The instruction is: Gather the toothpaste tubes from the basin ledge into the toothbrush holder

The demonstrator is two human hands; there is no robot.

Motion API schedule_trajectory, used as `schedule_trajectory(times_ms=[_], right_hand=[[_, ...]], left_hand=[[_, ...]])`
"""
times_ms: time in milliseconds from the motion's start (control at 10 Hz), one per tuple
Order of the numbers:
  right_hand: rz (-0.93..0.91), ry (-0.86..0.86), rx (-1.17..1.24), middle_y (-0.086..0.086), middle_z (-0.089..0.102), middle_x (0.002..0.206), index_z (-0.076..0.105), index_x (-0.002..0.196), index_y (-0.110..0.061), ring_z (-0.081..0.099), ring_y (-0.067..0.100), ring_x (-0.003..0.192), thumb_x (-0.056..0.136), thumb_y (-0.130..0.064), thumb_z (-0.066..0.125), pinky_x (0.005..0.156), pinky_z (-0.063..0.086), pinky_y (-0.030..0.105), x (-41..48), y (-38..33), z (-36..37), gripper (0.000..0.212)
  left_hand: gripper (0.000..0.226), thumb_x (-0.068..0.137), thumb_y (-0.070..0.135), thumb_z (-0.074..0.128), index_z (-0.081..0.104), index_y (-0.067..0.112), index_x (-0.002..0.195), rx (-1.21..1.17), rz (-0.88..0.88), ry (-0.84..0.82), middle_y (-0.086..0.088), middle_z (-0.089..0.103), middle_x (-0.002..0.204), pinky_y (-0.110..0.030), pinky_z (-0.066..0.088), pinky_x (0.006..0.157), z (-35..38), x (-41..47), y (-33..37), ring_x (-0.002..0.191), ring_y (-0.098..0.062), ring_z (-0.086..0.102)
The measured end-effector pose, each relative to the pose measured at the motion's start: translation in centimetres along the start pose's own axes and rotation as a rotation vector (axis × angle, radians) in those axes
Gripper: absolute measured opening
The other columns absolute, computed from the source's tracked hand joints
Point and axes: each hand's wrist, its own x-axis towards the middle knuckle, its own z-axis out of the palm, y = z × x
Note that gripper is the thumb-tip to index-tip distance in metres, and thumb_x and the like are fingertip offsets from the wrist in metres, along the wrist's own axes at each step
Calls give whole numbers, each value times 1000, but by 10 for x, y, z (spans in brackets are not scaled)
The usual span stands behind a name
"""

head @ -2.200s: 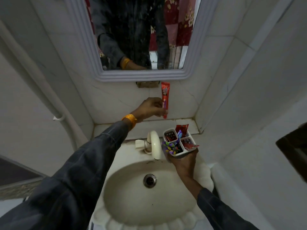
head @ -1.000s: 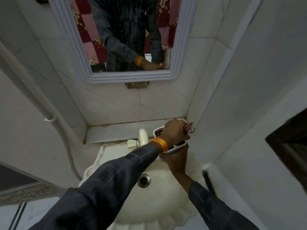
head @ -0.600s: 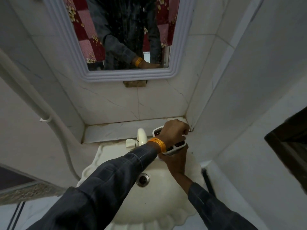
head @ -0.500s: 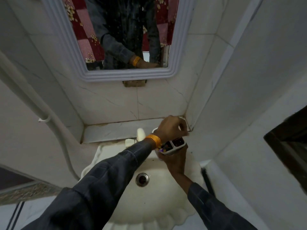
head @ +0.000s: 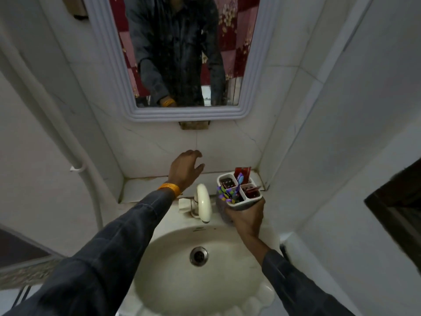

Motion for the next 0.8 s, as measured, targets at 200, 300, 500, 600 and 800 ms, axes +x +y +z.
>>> schedule_trajectory(times_ms=[200, 300, 500, 600, 800], right_hand=[[-27, 98, -12, 11, 66, 138, 49, 144, -8, 67, 26, 122, 52, -19, 107, 98, 54, 31, 55, -32, 5, 109], [-41, 134, -21, 13, 65, 140, 48, 146, -6, 66, 29, 125, 51, -18, 107, 103, 57, 39, 81, -33, 9, 113], [-19, 170, -37, 16, 62, 143, 46, 148, -8, 63, 36, 130, 37, -51, 99, 109, 54, 54, 117, -4, 23, 131], [-23, 150, -13, 16, 64, 141, 43, 149, -10, 64, 37, 129, 35, -60, 95, 106, 56, 56, 135, 27, 34, 136], [-54, 109, 22, 13, 64, 141, 42, 151, -8, 67, 27, 126, 36, -59, 101, 105, 59, 43, 157, 55, 45, 139]], left_hand=[[47, 94, 38, 55, 53, 14, 133, 104, 89, 34, -11, 58, 134, -41, 49, 95, -1, 21, 21, 118, -29, 56], [46, 94, 37, 54, 53, 13, 134, 119, 106, 13, -12, 57, 135, -42, 47, 95, 2, 33, 27, 119, -30, 55], [46, 95, 37, 53, 53, 12, 134, 126, 120, -26, -15, 55, 137, -43, 44, 97, 19, 45, 19, 123, -33, 53], [47, 96, 38, 52, 51, 13, 135, 127, 104, -48, -14, 53, 140, -43, 42, 101, 27, 45, 13, 127, -32, 51], [48, 96, 39, 50, 50, 13, 136, 133, 53, -45, -14, 52, 142, -44, 40, 102, 33, 41, 4, 128, -32, 49]])
